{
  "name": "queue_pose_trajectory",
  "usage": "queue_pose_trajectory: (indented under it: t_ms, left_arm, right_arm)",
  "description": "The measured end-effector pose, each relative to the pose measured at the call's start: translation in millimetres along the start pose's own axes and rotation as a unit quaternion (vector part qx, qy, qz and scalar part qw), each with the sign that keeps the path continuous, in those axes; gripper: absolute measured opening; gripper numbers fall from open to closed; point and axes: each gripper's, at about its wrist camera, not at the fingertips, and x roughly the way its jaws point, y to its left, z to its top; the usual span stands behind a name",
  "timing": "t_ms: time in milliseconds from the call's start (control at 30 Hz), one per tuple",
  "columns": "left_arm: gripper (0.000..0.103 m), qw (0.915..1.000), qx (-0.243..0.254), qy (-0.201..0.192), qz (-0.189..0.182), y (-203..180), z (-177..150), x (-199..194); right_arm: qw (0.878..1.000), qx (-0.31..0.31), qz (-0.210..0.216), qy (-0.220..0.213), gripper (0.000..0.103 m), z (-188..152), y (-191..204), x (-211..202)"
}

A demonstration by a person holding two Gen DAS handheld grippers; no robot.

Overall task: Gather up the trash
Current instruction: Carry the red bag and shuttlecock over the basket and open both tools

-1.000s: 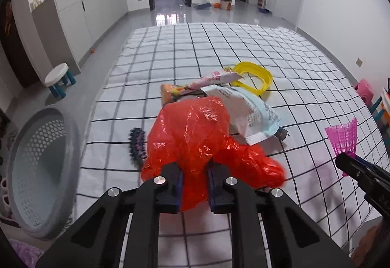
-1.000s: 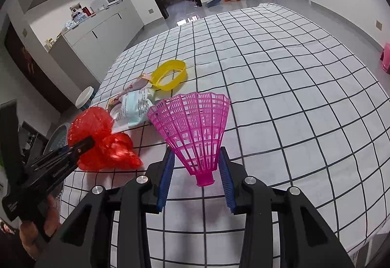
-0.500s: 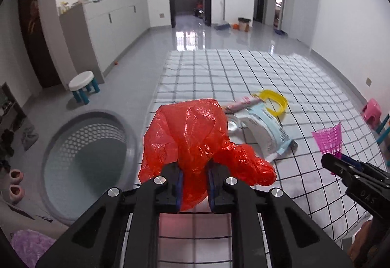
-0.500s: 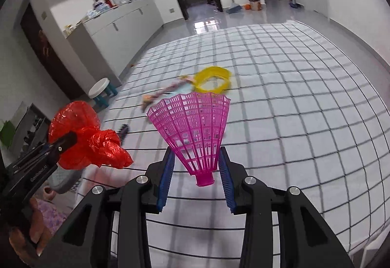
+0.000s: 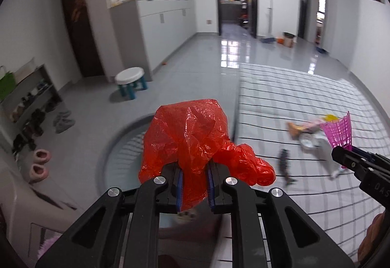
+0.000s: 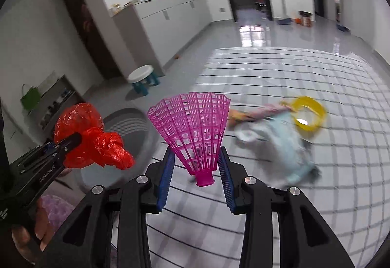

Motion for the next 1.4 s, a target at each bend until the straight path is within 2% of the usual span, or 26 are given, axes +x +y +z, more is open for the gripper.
queue_pose_trajectory:
  t_ms: [233, 600, 933, 1400]
  left_arm:
    - [0.016, 0.9983, -0.033, 0.013, 0.045, 47, 2, 21]
    - [0.016, 0.9944, -0.065, 0.049, 0.067, 88, -11, 56]
    - [0.016, 0.9922, -0.082, 0.072, 0.060, 105, -21, 75]
    - [0.018, 0.9906, -0.098, 0.075, 0.058, 117, -24, 76]
  right_arm:
    - [0.998, -0.038, 0.043, 0.034, 0.036, 16, 55, 52]
    - [0.991, -0.083, 0.080, 0.069, 0.036, 20, 109, 99]
    - [0.986, -0.106, 0.089, 0.094, 0.036, 20, 134, 124]
    - [0.983, -0.121, 0.078, 0.113, 0.037, 19, 147, 142]
